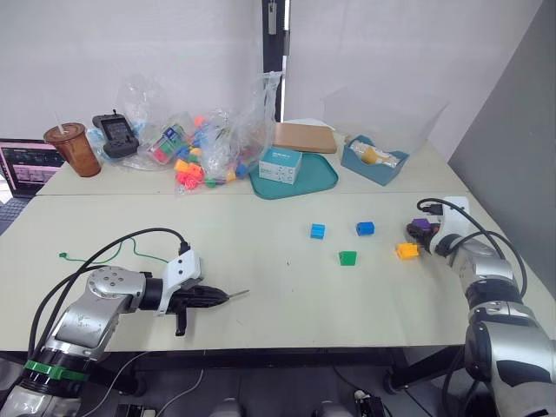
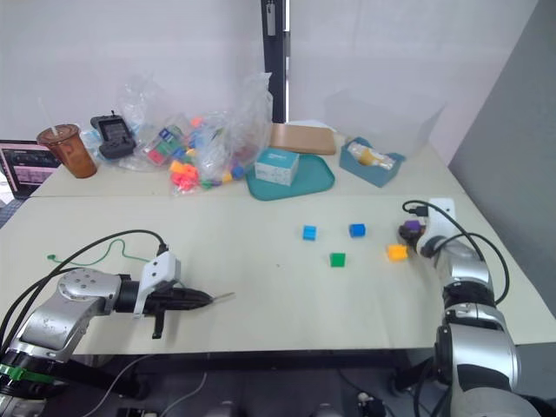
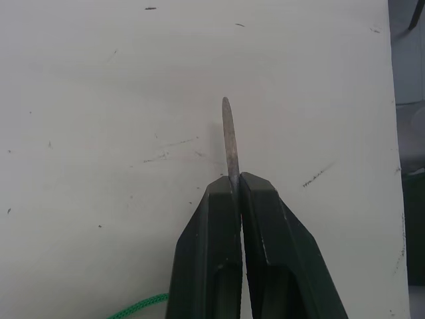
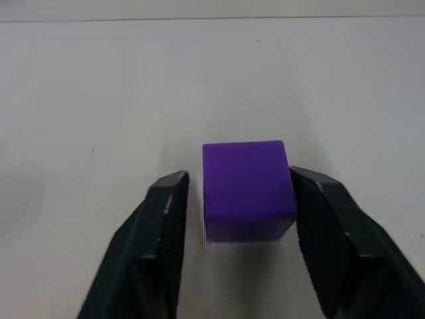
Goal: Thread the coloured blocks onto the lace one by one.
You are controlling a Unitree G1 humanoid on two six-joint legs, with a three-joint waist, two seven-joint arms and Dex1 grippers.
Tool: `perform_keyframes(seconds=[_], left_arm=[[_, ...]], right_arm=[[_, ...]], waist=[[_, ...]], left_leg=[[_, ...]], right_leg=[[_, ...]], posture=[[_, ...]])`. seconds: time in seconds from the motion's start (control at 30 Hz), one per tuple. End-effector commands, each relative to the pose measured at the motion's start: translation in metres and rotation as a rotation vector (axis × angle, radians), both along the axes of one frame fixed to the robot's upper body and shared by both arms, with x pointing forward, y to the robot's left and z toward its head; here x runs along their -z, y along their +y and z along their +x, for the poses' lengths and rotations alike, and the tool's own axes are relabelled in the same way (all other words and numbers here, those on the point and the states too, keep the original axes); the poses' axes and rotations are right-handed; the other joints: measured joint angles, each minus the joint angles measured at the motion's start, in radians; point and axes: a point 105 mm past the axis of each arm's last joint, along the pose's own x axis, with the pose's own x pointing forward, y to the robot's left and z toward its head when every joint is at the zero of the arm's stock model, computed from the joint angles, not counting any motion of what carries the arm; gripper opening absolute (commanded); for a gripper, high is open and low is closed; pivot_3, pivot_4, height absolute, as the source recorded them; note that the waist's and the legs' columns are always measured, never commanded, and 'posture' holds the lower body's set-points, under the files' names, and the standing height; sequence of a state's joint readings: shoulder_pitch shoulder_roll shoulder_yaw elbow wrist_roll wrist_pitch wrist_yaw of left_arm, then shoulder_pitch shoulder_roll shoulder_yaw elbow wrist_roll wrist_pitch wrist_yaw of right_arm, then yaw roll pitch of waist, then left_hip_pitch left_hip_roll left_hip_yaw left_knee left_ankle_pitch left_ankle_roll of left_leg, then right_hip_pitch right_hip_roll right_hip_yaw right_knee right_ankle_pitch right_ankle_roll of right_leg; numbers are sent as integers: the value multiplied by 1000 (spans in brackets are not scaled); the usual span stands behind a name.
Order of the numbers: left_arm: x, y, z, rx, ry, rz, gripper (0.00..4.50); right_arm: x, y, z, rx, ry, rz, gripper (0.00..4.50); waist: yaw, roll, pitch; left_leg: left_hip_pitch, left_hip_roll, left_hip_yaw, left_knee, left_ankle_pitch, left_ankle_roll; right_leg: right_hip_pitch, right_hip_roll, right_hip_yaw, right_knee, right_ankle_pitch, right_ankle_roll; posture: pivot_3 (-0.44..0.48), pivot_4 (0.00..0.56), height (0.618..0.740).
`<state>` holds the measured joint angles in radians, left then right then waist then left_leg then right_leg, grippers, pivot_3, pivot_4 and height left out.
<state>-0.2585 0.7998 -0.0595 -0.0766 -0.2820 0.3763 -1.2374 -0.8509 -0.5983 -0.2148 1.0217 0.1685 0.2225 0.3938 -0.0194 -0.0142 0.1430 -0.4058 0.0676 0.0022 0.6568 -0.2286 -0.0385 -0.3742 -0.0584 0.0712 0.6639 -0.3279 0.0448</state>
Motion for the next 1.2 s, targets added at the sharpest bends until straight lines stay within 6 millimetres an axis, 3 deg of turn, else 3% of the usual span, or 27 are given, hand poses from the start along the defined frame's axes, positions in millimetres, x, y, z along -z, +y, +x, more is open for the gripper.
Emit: perform_keyframes(seconds=[0.03,0.13,0.27,0.4,0.47,0.57,0.7,0.8,0.97,1.03,1.17,1.2], left_arm=[[-12,1,1,7,-44,-5,0],[-12,1,2,6,-44,-3,0],[-13,1,3,5,-51,0,0],[-15,2,5,5,-55,0,0],[-16,-1,7,10,-57,-9,0],[-15,-4,7,41,-50,2,0],[-23,-10,13,78,-53,-5,0],[-22,-14,15,109,-51,6,0],[-23,-16,15,123,-49,4,0],[-23,-15,15,123,-49,8,0],[-23,-12,14,117,-52,9,0],[-24,-11,13,113,-52,10,0]], right_arm=[[-23,1,5,-12,-94,2,1153],[-29,0,4,-9,-123,-6,1153],[-60,11,-5,-48,-229,-29,1153],[-99,55,-46,-137,-324,-38,1153],[-101,89,-74,-222,-334,-27,1153],[-90,128,-106,-311,-305,-4,1153],[-68,195,-153,-557,-233,100,1153],[-34,227,-169,-631,-113,90,1153],[-2,244,-165,-604,-49,34,1153],[23,242,-160,-564,8,-16,1153],[39,240,-160,-531,37,-9,1153],[42,240,-161,-525,41,8,1653]], waist=[[0,0,0],[-1,0,0],[3,1,1],[6,1,1],[6,1,1],[7,1,1],[8,1,1],[5,0,1],[4,0,1],[4,0,1],[4,-2,0],[4,-3,0]], left_leg=[[0,0,0,0,0,0],[0,0,0,0,0,0],[-1,0,0,0,0,0],[-9,0,-1,0,0,0],[-13,0,-1,0,0,0],[-14,1,-2,2,0,0],[-13,0,-2,3,0,0],[-13,0,-3,3,0,-1],[-13,0,-3,3,1,0],[-13,0,-3,3,1,0],[-13,0,-3,3,1,0],[-12,0,-3,3,1,0]], right_leg=[[0,0,0,0,0,0],[0,0,0,0,0,0],[-1,0,0,0,0,0],[-10,0,0,4,0,0],[-15,0,0,11,0,0],[-15,1,-1,13,0,0],[-14,1,-1,9,0,0],[-14,1,-1,9,0,0],[-15,1,-1,9,0,0],[-15,1,-1,9,0,0],[-15,1,-1,9,0,0],[-14,1,-1,9,0,0]], posture=[[0,150,740],[0,150,740],[0,150,740],[0,150,740],[0,150,740],[0,150,740],[0,150,740],[0,150,740],[0,150,740],[0,150,740],[0,150,740],[0,150,740]])
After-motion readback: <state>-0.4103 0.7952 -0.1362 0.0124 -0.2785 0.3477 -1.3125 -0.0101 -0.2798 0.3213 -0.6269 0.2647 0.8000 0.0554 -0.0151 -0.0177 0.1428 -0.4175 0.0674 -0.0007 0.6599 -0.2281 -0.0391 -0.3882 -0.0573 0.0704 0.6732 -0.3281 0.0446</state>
